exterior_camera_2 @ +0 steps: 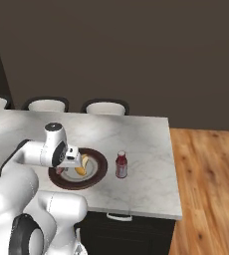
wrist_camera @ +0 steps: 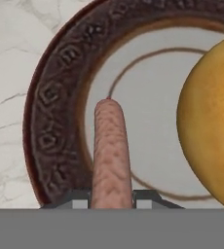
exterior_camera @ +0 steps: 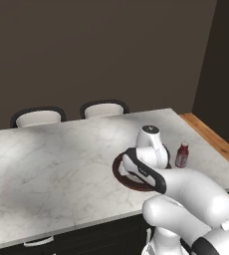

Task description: Move the hot dog bun to the plate on the dining table and place the condiment next to that plate. Then navigate to the fridge and take the sausage and place it on the plate as well.

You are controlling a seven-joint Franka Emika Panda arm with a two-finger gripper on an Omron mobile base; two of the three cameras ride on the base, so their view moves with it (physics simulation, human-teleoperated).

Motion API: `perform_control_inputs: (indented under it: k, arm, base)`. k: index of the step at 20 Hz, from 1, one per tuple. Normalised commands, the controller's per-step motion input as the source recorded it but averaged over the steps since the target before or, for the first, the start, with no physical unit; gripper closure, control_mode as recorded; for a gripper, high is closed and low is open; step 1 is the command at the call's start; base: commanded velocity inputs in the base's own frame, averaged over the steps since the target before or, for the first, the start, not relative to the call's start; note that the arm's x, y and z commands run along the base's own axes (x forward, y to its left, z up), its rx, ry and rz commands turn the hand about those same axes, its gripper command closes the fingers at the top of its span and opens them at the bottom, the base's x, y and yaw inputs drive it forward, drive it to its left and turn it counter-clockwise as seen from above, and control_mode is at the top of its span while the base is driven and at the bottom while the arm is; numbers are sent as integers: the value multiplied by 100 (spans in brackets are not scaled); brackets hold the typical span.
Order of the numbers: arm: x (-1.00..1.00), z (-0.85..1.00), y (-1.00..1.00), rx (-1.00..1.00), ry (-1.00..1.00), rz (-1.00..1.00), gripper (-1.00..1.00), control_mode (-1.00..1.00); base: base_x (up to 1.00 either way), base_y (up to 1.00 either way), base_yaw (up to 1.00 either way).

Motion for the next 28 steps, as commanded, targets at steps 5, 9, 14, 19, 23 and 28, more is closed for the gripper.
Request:
perform_control_inputs:
  k: [5,9,14,19,23,28]
  arm:
    - [1,-12,0,0,0,-6,100,-100]
    - [0,-10,0,0,0,-4,-100,-100]
    - [-7,-5,-2,0,-3,-1,-100,-100]
    - [-30,4,-1,0,-8,0,-100,-100]
    - [-53,36,-2,1,-6,-2,-100,-100]
    - [-59,58,-7,4,-6,-2,-100,-100]
  base:
    - [0,0,0]
    - [0,0,0]
    - [0,0,0]
    - [0,0,0]
    - [0,0,0]
    - [0,0,0]
